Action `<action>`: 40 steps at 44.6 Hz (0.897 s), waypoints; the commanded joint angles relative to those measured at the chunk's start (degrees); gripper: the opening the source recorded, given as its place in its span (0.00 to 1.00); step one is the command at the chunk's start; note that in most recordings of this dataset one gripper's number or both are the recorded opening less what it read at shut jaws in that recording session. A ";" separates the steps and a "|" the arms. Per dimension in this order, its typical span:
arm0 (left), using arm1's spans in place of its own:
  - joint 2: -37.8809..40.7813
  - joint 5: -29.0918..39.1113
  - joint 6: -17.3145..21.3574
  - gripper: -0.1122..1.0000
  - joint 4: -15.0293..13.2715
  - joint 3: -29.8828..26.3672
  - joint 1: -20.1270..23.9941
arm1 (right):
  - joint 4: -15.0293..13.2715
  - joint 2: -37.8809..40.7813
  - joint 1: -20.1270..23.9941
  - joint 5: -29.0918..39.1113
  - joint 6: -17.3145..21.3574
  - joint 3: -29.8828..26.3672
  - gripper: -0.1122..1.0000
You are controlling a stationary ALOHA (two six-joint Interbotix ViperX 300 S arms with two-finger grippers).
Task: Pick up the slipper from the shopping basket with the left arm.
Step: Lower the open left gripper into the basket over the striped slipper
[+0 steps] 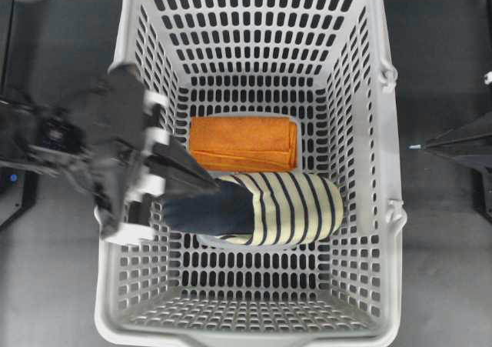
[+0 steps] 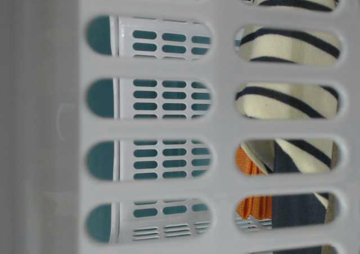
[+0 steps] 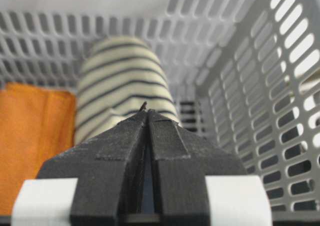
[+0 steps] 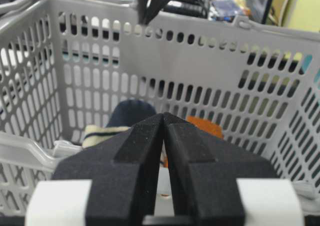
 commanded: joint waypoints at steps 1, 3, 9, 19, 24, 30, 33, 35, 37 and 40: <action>4.22 6.59 -1.14 0.10 0.26 -6.59 -1.05 | -0.18 -0.88 0.09 -0.62 0.00 -0.53 0.10; 6.50 10.02 -1.41 0.10 0.18 -9.05 -1.23 | -0.18 -1.49 0.09 -0.79 0.18 0.00 0.10; 13.27 22.94 -2.11 0.10 0.26 -17.75 -1.49 | 0.09 -2.64 0.09 -1.49 0.35 1.23 0.10; 22.06 41.84 -1.14 0.10 0.18 -30.41 -2.29 | 0.53 -2.55 0.09 -1.76 0.35 1.67 0.10; 24.96 43.95 -0.09 0.10 0.26 -34.01 -2.29 | 0.44 -2.55 0.09 -1.76 0.35 2.02 0.10; 27.51 44.03 1.67 0.24 0.26 -36.47 -2.29 | 0.88 -2.55 0.09 -1.76 0.35 2.20 0.10; 28.48 44.03 2.20 0.40 0.26 -37.09 -2.29 | 1.23 -2.55 0.09 -1.76 0.44 2.29 0.10; 29.27 44.12 2.20 0.54 0.26 -37.79 -2.37 | 1.41 -2.55 0.09 -1.76 0.44 2.29 0.10; 30.23 44.12 2.20 0.67 0.26 -38.41 -2.29 | 1.67 -2.55 0.18 -1.76 0.44 2.37 0.10; 31.64 44.21 2.11 0.82 0.26 -39.20 -2.29 | 1.93 -2.55 0.35 -1.85 0.44 2.37 0.10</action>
